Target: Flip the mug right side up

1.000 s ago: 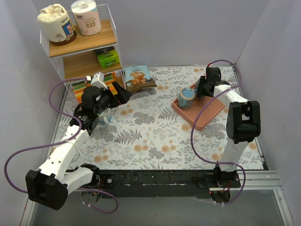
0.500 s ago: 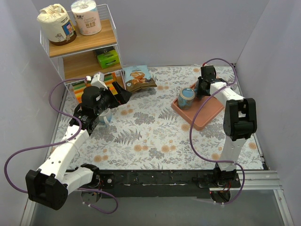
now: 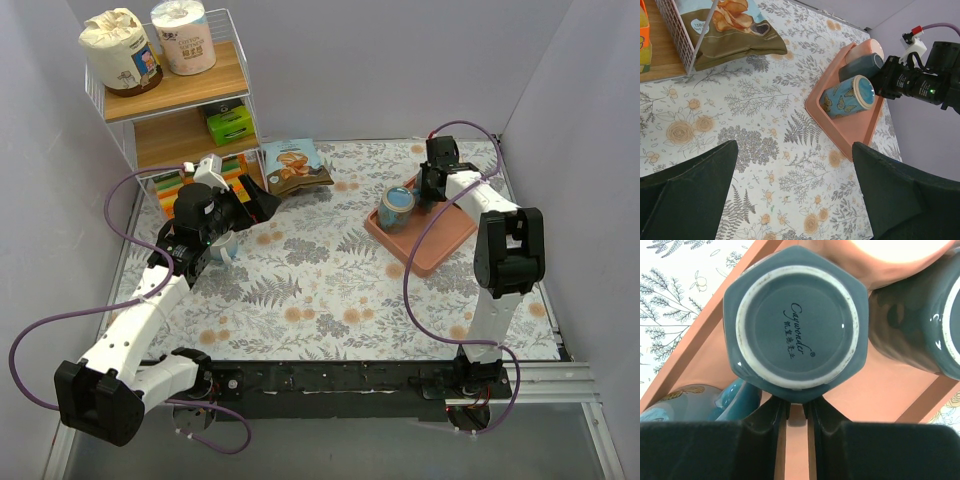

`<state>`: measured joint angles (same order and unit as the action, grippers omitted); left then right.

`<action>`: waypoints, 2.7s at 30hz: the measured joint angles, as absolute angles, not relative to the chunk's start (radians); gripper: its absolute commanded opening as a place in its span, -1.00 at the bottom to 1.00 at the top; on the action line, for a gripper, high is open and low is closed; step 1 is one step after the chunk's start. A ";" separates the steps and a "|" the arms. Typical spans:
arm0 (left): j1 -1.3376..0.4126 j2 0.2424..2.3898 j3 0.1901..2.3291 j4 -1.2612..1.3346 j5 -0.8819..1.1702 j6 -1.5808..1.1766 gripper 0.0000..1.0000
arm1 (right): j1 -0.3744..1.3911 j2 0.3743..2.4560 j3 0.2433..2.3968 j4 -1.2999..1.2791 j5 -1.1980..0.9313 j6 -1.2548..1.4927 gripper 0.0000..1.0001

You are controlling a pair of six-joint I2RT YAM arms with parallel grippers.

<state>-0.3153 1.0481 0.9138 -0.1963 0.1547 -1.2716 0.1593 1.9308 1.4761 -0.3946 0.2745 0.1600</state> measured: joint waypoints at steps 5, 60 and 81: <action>-0.315 1.048 0.914 -0.202 0.168 -1.273 0.96 | 0.159 1.912 1.475 -0.420 0.274 0.143 -0.97; -0.599 1.392 0.908 0.838 0.607 -1.781 0.43 | 0.394 1.205 1.161 0.226 -0.561 0.961 -0.97; -0.620 1.454 0.908 1.076 0.477 -1.918 -0.38 | 0.441 1.179 1.097 0.345 -0.572 1.050 -0.97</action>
<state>-0.6197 1.4544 0.9081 1.0760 0.4774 -1.9179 0.4408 1.1786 1.0969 0.3454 -0.5720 1.0504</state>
